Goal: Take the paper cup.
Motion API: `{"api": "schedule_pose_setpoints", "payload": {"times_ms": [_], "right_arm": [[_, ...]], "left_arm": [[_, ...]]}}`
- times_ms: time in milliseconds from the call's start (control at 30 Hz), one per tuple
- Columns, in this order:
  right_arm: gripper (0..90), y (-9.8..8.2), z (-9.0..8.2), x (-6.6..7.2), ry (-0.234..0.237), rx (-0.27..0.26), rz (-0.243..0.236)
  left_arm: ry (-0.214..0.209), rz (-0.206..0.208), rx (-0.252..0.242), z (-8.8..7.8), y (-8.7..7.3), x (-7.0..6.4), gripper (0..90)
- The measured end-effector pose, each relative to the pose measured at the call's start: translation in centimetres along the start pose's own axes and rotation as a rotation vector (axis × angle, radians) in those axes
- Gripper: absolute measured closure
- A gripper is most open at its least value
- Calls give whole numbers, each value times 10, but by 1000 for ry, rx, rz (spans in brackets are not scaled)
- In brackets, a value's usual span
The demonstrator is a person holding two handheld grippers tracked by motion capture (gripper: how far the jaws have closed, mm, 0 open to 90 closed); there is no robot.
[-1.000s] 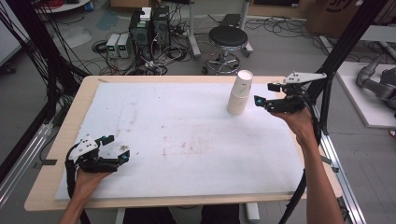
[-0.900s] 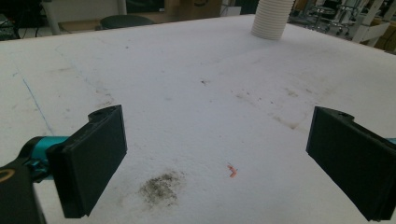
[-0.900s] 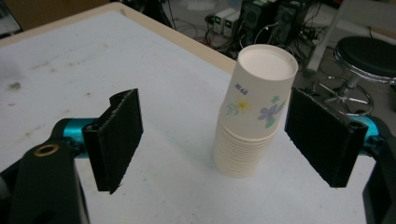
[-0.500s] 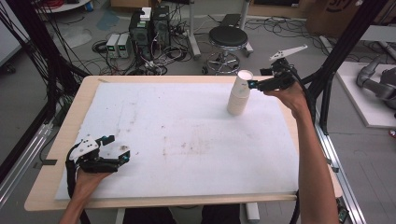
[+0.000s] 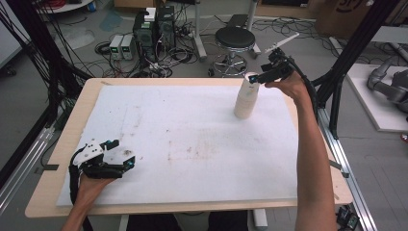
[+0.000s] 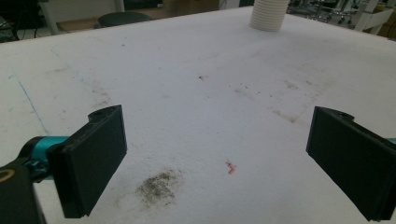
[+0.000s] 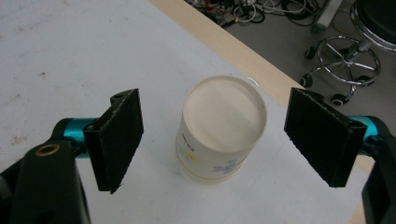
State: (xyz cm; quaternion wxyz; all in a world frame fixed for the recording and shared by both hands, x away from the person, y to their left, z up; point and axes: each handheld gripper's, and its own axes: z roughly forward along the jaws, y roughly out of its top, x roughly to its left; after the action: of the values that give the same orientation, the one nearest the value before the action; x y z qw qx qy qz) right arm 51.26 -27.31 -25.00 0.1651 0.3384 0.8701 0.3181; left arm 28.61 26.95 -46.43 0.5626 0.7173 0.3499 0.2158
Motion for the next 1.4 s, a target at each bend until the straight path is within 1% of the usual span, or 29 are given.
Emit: {"api": "schedule_pose_setpoints", "payload": {"times_ms": [33, 100, 167, 233, 500, 567, 633, 667, 800, 867, 900, 933, 967, 1000, 1033, 1067, 1400], "right_arm": [[199, 2, 1, 0, -6, 8, 1], [198, 5, 3, -3, 3, 29, 9], [198, 6, 6, -5, -2, 48, 13], [198, 6, 9, -7, -9, 67, 18], [198, 2, 18, -8, -1, 95, 36], [198, 2, 19, -8, -5, 90, 31], [198, 2, 20, -8, -4, 96, 32], [199, 2, 21, -7, -14, 109, 36], [199, 2, 24, -6, -9, 110, 38], [203, 2, 26, -6, -14, 115, 37], [208, 2, 27, -7, -18, 119, 39], [254, 2, 27, -7, -17, 117, 42], [254, 2, 27, -7, -17, 117, 42], [312, 2, 27, -6, -24, 117, 39], [312, 2, 27, -6, -24, 117, 39], [350, 2, 27, -6, -18, 119, 35], [365, 2, 25, -5, -25, 115, 36]], "left_arm": [[0, 0, 0, 0, 0, 0, 51], [2, 4, 3, 0, 0, 0, 51], [2, 13, 2, 0, 0, -1, 51], [2, 13, 1, 0, 0, -1, 51], [2, 7, 4, 0, 0, -1, 51], [2, 9, 5, 0, 0, -1, 51], [2, 7, 5, 1, 0, -1, 51], [2, 8, 6, 1, 0, -1, 51], [2, 8, 8, 1, 0, -1, 51], [2, 9, 10, 1, 0, -1, 51], [2, 9, 10, 1, 0, -1, 52], [2, 9, 10, 1, 0, -1, 51], [2, 9, 10, 1, 0, -1, 51], [1, 9, 10, 1, 0, -1, 51], [1, 9, 10, 1, 0, -1, 52], [2, 12, 14, 1, 0, -1, 51], [3, 13, 14, 1, 0, -1, 51]]}}
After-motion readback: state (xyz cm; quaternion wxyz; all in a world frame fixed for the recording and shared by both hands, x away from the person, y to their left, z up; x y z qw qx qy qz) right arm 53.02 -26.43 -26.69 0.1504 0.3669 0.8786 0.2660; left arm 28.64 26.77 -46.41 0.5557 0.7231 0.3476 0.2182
